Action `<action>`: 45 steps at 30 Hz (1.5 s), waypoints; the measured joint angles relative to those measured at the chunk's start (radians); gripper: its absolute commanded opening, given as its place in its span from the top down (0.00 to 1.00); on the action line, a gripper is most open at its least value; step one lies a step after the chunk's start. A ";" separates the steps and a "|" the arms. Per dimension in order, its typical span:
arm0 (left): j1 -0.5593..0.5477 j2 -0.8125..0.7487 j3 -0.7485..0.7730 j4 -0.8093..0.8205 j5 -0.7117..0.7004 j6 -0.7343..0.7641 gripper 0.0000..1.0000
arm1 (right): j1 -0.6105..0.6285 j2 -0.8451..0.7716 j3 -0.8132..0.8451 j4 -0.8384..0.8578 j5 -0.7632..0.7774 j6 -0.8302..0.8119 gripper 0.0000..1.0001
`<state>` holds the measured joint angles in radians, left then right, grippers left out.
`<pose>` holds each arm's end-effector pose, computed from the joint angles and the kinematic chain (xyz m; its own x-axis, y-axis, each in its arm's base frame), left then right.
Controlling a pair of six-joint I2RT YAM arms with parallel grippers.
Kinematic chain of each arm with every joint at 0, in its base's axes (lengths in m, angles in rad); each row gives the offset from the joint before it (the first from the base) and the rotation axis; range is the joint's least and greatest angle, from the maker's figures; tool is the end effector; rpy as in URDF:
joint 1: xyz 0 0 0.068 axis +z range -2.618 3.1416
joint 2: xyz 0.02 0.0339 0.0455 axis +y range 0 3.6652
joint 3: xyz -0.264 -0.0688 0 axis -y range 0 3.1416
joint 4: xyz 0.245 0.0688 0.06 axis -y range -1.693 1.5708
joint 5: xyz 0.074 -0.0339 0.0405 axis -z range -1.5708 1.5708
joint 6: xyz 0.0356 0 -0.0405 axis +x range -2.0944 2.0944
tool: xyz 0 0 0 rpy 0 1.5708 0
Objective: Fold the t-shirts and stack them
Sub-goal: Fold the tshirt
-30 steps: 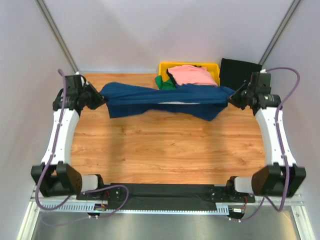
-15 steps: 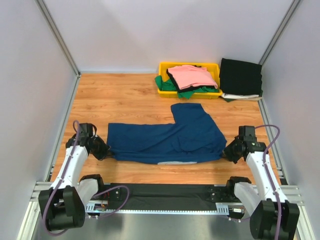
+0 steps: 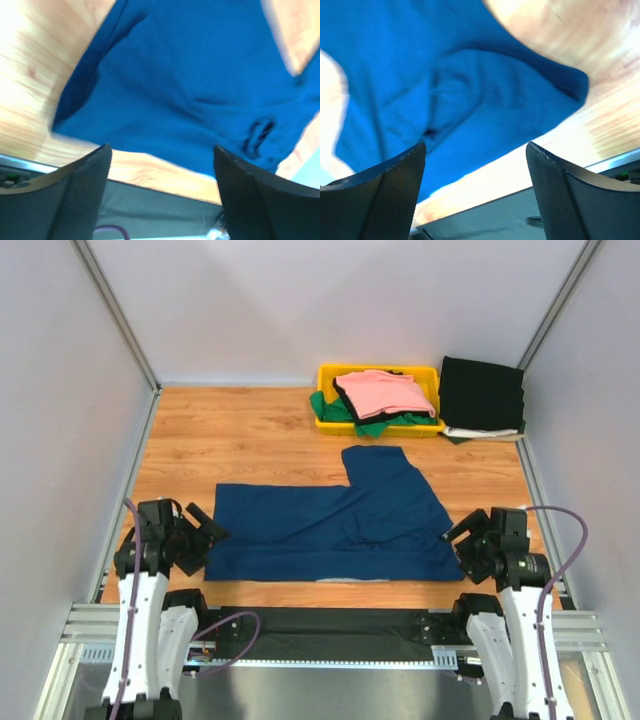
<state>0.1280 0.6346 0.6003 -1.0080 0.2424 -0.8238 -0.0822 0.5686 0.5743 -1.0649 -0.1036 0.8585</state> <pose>0.1093 0.0054 0.2278 -0.5791 -0.7927 -0.1905 -0.6311 0.5838 -0.5108 0.0957 -0.0042 0.2216 -0.5443 0.8002 -0.2517 0.6781 0.5964 0.4295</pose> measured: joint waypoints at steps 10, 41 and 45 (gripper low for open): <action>0.001 -0.064 0.301 -0.050 -0.107 0.187 0.03 | 0.108 0.323 0.294 0.138 0.005 -0.149 0.24; 0.004 0.802 0.431 0.198 -0.056 0.424 0.11 | 0.291 1.653 1.205 0.361 0.161 -0.548 0.65; 0.004 0.894 0.479 0.209 -0.062 0.407 0.14 | 0.293 1.653 1.177 0.391 0.141 -0.550 0.97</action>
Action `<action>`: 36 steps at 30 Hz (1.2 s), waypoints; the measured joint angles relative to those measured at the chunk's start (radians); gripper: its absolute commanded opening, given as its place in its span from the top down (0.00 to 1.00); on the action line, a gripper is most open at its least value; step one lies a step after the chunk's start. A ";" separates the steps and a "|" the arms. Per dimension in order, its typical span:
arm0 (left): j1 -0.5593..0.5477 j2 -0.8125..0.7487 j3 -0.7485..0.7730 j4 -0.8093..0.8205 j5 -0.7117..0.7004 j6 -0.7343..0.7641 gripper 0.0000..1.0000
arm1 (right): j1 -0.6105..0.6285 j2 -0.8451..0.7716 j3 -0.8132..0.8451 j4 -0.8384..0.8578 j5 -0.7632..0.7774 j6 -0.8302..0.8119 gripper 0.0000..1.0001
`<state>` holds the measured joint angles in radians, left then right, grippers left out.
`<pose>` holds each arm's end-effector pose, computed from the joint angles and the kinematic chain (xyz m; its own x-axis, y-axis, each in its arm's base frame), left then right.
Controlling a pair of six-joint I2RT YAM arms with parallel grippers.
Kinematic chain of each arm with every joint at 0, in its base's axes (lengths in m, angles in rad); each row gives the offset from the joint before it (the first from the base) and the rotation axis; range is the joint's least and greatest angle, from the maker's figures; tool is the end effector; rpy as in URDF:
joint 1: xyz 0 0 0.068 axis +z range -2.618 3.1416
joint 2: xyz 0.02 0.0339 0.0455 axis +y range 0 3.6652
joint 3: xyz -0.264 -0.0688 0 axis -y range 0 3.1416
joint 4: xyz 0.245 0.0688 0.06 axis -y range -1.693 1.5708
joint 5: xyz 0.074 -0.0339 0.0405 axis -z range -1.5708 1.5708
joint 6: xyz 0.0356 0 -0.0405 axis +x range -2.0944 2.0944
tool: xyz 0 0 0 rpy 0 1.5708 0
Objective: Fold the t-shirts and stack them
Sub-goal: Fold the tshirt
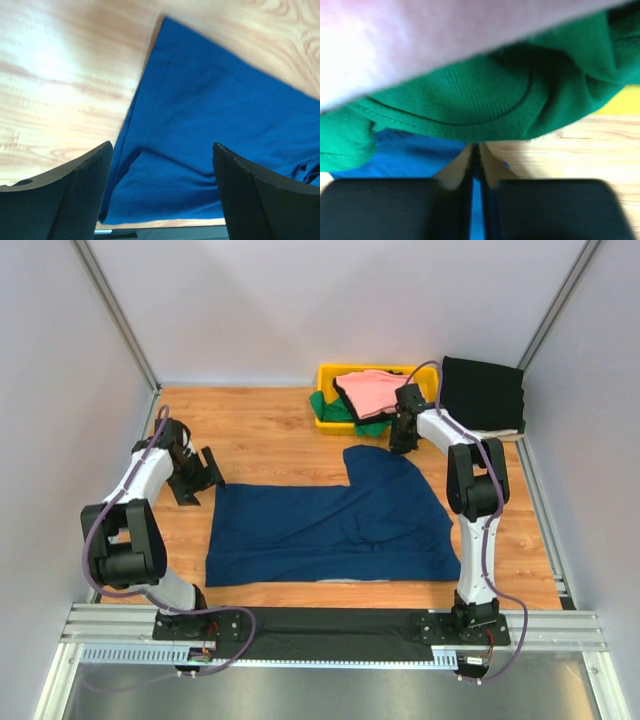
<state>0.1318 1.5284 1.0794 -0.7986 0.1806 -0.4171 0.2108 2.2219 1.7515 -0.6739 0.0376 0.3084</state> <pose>0.2885 0.0318 0.2216 -0.8300 -0.5120 -0.2214 -0.4473 0.8480 -0.2844 0.4608 0.0972 0.1662 -0.9071 0.1161 -0.4046 0.0855 0.9920 0.0930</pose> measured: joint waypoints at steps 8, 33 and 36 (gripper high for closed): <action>0.000 0.231 0.182 0.036 -0.026 -0.003 0.23 | 0.000 -0.011 -0.025 0.033 -0.025 0.005 1.00; -0.098 0.457 0.341 -0.002 -0.123 -0.041 1.00 | 0.000 -0.278 -0.212 0.062 -0.085 0.005 1.00; -0.099 0.463 0.401 -0.040 -0.145 -0.040 1.00 | 0.000 -0.294 -0.213 0.062 -0.095 0.005 1.00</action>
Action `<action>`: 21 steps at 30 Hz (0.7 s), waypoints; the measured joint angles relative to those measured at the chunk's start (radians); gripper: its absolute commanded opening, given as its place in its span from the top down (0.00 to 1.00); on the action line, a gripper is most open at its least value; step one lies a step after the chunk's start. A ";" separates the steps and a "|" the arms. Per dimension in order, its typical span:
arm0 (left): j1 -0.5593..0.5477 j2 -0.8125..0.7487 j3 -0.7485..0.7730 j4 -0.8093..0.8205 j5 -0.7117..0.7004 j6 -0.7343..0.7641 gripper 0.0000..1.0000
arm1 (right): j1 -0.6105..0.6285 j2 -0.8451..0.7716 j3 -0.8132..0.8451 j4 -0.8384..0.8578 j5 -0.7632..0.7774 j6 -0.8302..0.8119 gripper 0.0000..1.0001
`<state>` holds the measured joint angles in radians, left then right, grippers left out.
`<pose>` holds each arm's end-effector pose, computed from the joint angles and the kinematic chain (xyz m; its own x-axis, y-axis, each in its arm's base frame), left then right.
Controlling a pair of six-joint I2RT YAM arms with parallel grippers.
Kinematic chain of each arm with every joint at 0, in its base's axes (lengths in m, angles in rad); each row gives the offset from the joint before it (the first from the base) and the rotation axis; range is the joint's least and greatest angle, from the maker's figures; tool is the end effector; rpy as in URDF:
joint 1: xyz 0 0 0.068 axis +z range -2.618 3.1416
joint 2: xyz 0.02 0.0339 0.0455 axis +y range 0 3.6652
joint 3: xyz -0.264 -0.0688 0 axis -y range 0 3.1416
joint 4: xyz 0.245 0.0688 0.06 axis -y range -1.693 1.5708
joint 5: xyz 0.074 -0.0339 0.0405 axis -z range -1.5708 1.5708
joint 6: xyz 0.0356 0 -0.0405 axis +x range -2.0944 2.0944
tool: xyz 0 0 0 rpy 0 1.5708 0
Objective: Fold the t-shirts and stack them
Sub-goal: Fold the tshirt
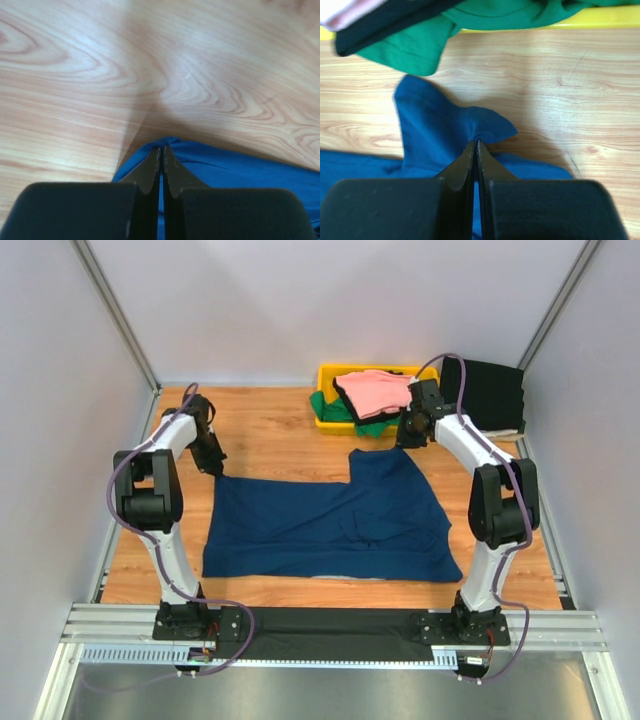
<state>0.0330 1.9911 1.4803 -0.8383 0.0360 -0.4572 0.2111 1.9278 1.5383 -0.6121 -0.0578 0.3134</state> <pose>0.3947 0.0117 0.1802 -0.8638 -0.4699 -0.1818 -0.4529 0.8822 -0.1286 0.4110 0.0902 0.2311 -0.8574 0.1310 -0.4977 0.0260 0.9768 0.2124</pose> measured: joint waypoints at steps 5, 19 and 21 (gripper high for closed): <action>0.001 -0.038 0.036 -0.015 -0.042 0.002 1.00 | 0.000 -0.109 -0.051 0.014 -0.009 -0.001 1.00; 0.002 -0.420 -0.364 0.080 -0.059 -0.090 1.00 | 0.000 -0.523 -0.493 0.062 0.022 0.013 1.00; 0.002 -0.446 -0.400 0.090 -0.063 -0.101 1.00 | 0.000 -0.589 -0.544 0.062 0.028 0.023 1.00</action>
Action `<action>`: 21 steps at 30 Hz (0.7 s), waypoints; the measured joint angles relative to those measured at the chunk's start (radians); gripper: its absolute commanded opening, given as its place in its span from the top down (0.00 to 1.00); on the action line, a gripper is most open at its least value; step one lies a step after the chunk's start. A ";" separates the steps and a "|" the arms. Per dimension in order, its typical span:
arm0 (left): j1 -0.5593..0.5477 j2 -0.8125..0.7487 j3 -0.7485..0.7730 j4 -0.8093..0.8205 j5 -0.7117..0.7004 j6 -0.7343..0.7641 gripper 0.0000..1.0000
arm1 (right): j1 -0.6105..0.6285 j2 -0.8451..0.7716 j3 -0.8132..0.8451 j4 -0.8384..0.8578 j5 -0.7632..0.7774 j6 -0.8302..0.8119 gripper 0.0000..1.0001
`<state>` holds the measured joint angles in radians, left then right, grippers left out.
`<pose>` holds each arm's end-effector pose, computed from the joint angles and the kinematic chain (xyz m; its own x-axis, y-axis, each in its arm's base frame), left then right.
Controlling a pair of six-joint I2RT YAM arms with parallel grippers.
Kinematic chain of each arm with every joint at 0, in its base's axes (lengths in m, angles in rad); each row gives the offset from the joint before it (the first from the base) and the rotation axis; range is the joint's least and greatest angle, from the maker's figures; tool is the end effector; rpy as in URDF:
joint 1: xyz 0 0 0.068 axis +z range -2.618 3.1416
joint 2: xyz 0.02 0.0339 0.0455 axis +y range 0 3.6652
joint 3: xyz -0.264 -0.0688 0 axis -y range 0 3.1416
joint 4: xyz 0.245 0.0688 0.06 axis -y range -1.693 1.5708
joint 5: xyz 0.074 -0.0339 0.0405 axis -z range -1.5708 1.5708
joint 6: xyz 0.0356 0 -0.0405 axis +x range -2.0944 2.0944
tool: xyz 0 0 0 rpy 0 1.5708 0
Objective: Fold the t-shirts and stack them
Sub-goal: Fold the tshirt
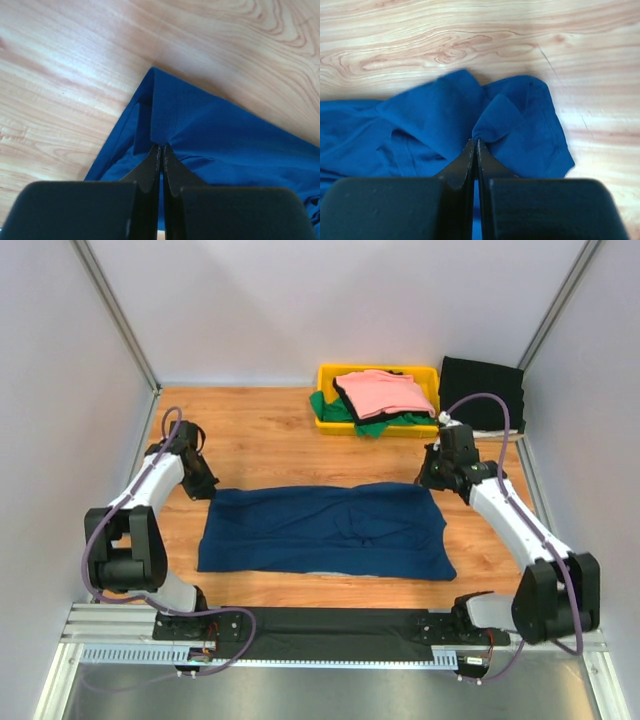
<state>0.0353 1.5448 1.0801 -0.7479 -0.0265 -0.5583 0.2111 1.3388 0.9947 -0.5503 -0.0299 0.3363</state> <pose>0.2972 0.0114 0.2186 -0.7702 -0.5571 -0.3105 -0.5336 0.8295 -0.1647 0.2724 0.0595 0.2588 -0.7950 0.1670 -0.5832 0.0366 0.9728 0.2286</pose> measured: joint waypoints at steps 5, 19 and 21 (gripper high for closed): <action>0.000 -0.068 -0.060 0.018 -0.002 -0.016 1.00 | 0.000 -0.201 -0.090 -0.018 0.038 0.032 1.00; 0.024 -0.392 -0.309 0.015 -0.062 -0.101 0.20 | 0.003 -0.598 -0.461 -0.142 0.135 0.359 0.08; 0.041 -0.457 -0.345 0.000 -0.066 -0.124 0.19 | 0.003 -0.654 -0.514 -0.179 0.147 0.420 0.04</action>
<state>0.0765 1.0874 0.7349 -0.7483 -0.0921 -0.6819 0.2138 0.6846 0.4808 -0.7292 0.1173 0.7563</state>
